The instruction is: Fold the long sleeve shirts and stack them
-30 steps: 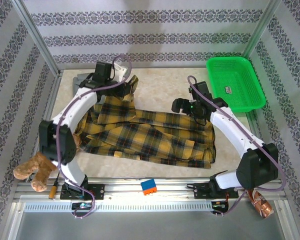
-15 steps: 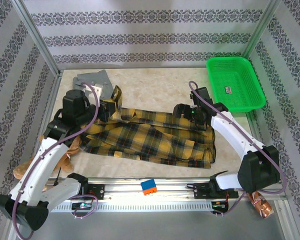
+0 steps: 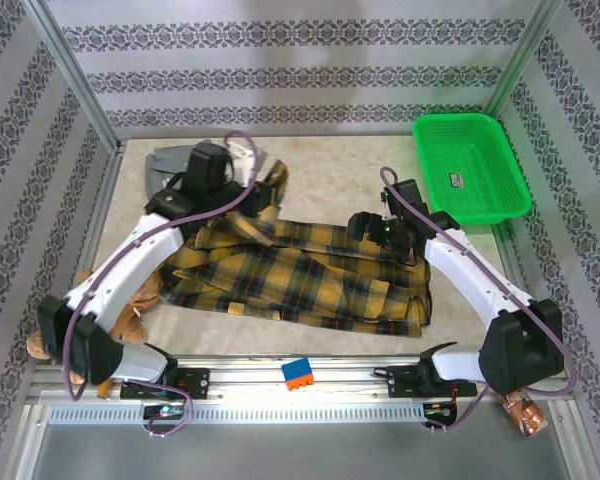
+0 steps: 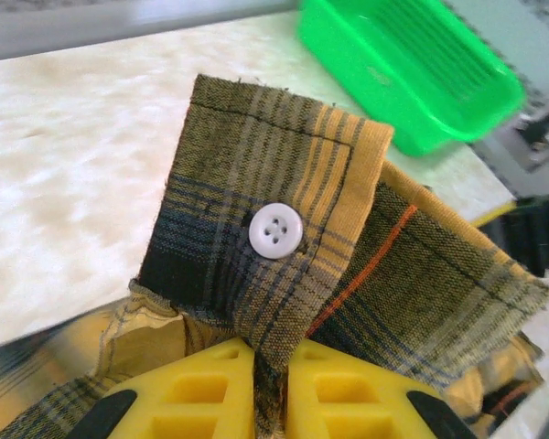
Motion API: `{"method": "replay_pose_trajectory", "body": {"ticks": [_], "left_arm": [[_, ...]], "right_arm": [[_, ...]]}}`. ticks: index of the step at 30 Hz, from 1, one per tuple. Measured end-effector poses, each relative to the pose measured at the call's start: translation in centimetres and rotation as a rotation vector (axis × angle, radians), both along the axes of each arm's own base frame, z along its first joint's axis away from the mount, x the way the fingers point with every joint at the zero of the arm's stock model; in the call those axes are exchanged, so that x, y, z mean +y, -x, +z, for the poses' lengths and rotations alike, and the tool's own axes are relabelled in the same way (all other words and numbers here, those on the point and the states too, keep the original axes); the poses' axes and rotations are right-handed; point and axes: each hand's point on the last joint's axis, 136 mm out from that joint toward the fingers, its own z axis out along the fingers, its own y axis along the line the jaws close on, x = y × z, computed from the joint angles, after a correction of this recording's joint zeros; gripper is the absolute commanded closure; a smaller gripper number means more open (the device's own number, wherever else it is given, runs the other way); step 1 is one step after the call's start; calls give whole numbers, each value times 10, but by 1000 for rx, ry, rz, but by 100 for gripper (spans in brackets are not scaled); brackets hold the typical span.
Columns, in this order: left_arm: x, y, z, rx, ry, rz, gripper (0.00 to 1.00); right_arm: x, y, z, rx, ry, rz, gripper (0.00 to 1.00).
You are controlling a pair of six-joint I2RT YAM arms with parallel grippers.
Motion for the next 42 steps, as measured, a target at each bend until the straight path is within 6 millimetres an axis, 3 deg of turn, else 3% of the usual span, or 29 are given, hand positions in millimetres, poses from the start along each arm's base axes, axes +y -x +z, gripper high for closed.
{"method": "replay_pose_trajectory", "body": {"ticks": [3, 6, 9, 12, 15, 22, 26, 29, 33, 42], "left_arm": [[-39, -3, -17, 25, -15, -130, 87], [-61, 0, -46, 77, -45, -204, 87], [-69, 6, -59, 107, -52, -229, 87], [-70, 13, -53, 94, -30, -217, 87], [-60, 22, -38, 66, 2, -173, 86], [-18, 59, 33, -64, 122, -38, 86], [7, 85, 60, -100, 190, 32, 86], [20, 106, 62, -84, 226, 70, 86], [34, 122, 49, -33, 241, 123, 86], [41, 125, 35, 36, 229, 175, 86]], "right_arm": [[-5, 7, -2, 1, 0, -10, 5], [-11, 15, -3, 4, -6, -31, 5], [-17, 22, -4, 1, -11, -47, 5], [-23, 29, -5, -2, -12, -64, 5], [-27, 35, -7, 7, -13, -79, 5], [-28, 35, -11, 18, -13, -93, 5], [-28, 30, -22, 53, -5, -93, 5], [-24, 21, -25, 69, -4, -83, 5], [-17, 10, -26, 70, -16, -57, 6], [-9, 4, -27, 75, -37, -34, 6]]}}
